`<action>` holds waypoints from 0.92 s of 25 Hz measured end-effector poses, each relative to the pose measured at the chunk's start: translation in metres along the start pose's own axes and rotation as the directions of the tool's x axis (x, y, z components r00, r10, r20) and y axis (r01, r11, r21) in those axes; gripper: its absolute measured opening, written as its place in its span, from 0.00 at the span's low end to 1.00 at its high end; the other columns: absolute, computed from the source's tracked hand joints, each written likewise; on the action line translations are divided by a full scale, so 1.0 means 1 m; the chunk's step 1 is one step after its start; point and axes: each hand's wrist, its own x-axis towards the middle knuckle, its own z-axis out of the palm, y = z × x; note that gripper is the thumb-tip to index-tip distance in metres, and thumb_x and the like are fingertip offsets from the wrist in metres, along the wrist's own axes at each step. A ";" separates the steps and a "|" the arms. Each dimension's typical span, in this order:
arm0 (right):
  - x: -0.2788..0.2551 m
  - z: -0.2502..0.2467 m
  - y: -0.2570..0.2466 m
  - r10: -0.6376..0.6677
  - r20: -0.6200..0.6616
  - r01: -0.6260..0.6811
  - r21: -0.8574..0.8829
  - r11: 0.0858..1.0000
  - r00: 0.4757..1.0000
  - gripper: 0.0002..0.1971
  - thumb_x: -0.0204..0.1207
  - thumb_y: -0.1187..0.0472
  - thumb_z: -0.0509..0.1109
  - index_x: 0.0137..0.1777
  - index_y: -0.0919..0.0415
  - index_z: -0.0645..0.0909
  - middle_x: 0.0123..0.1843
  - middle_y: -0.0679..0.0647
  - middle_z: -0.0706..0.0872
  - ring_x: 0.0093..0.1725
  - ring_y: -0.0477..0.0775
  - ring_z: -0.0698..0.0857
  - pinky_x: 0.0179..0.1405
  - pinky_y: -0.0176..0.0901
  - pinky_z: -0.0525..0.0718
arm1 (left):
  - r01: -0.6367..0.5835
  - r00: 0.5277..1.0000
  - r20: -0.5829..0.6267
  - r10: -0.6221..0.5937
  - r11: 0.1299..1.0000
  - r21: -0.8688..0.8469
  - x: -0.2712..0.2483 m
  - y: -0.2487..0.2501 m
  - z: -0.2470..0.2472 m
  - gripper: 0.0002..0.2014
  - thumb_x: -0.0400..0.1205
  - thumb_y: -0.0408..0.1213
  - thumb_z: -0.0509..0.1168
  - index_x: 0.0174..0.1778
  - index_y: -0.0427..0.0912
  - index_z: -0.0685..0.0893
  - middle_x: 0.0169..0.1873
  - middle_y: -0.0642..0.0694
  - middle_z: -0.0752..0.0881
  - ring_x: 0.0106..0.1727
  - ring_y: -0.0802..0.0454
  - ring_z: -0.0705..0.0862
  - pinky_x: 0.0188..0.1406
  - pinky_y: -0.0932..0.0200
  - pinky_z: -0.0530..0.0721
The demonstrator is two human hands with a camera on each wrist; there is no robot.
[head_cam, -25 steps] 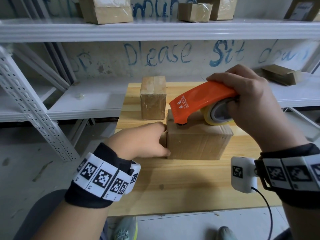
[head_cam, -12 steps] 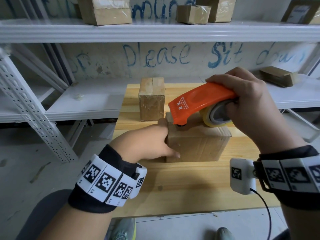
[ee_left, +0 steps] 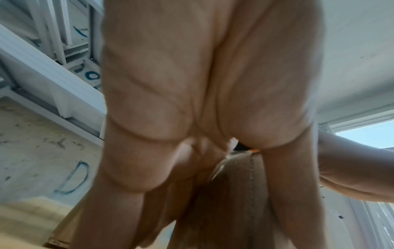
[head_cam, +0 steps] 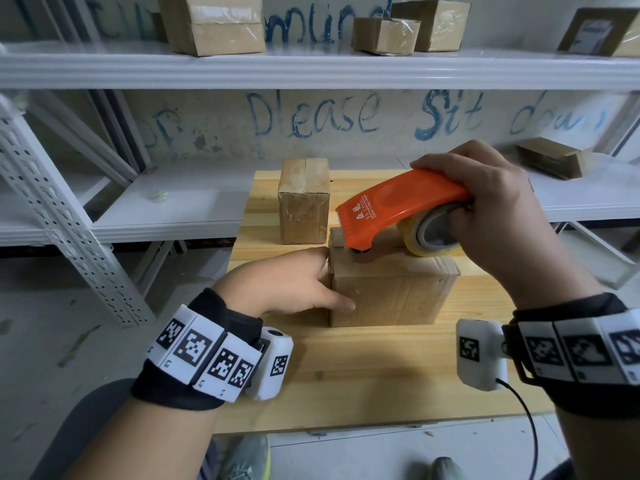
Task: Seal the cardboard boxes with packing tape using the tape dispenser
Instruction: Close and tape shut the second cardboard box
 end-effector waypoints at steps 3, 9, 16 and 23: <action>0.000 0.000 -0.001 0.005 0.000 -0.005 0.006 1.000 1.000 0.31 0.66 0.81 0.68 0.68 0.58 0.83 0.59 0.59 0.81 0.56 0.60 0.82 0.54 0.60 0.84 | 0.010 1.000 0.005 -0.010 0.998 -0.060 0.003 0.000 -0.001 0.27 0.75 0.48 0.79 0.69 0.57 0.81 0.63 0.61 0.86 0.65 0.57 0.83 0.73 0.53 0.77; 0.001 0.001 -0.005 -0.013 0.024 0.014 -0.012 1.000 1.000 0.30 0.66 0.77 0.67 0.68 0.56 0.83 0.59 0.59 0.82 0.58 0.62 0.82 0.54 0.63 0.83 | 0.108 0.990 -0.054 -0.128 0.954 -0.278 0.022 -0.013 0.006 0.63 0.38 0.66 0.87 0.71 0.47 0.79 0.62 0.48 0.88 0.63 0.46 0.87 0.68 0.44 0.84; 0.004 0.003 -0.011 -0.009 0.026 0.010 -0.028 1.000 1.000 0.30 0.64 0.72 0.63 0.67 0.56 0.84 0.57 0.59 0.82 0.55 0.65 0.83 0.51 0.64 0.83 | 0.134 0.990 0.007 -0.138 0.941 -0.312 0.015 -0.005 0.005 0.53 0.49 0.55 0.87 0.73 0.50 0.80 0.66 0.50 0.86 0.70 0.48 0.83 0.74 0.47 0.78; 0.005 0.005 -0.013 0.018 0.031 -0.017 -0.023 1.000 0.999 0.31 0.64 0.74 0.65 0.68 0.56 0.85 0.55 0.60 0.81 0.53 0.65 0.82 0.49 0.63 0.83 | 0.136 0.978 -0.073 -0.194 0.866 -0.482 0.014 0.006 0.008 0.67 0.47 0.42 0.91 0.84 0.56 0.65 0.72 0.47 0.81 0.68 0.44 0.82 0.58 0.47 0.89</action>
